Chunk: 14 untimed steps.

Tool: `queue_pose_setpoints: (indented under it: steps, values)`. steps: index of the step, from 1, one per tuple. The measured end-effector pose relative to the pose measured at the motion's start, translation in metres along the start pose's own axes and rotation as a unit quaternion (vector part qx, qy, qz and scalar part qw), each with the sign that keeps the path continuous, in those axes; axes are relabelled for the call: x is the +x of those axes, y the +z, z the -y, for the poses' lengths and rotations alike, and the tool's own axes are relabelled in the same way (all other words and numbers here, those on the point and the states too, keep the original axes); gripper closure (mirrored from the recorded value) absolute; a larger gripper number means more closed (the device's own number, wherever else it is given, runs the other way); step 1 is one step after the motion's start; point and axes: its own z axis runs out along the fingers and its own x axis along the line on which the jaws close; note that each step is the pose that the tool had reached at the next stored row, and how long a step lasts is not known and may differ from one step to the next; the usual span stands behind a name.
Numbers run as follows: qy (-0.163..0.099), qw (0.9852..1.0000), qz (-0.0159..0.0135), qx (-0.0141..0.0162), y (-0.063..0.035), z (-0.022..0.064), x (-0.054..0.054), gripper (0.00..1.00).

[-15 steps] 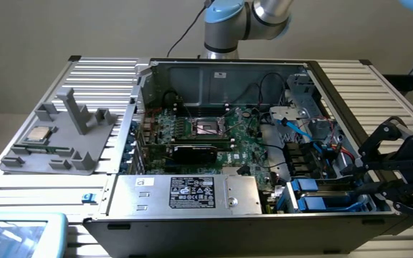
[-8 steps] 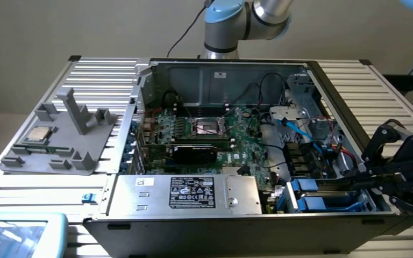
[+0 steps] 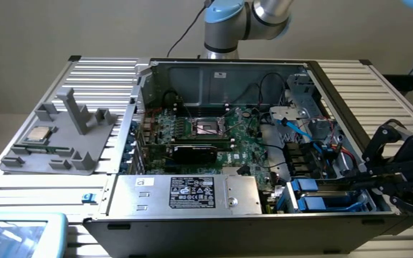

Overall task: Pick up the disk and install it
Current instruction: 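Insert the first disk wire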

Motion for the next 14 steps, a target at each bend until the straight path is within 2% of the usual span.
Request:
queue_pose_setpoints:
  steps: [9,14]
  values:
    - [-0.006,1.0000,0.0001,0.0033,-0.0007,-0.0009,-0.0014,0.78]
    - [-0.008,1.0000,-0.0001,0.0041,-0.0005,-0.0010,-0.0015,0.78]
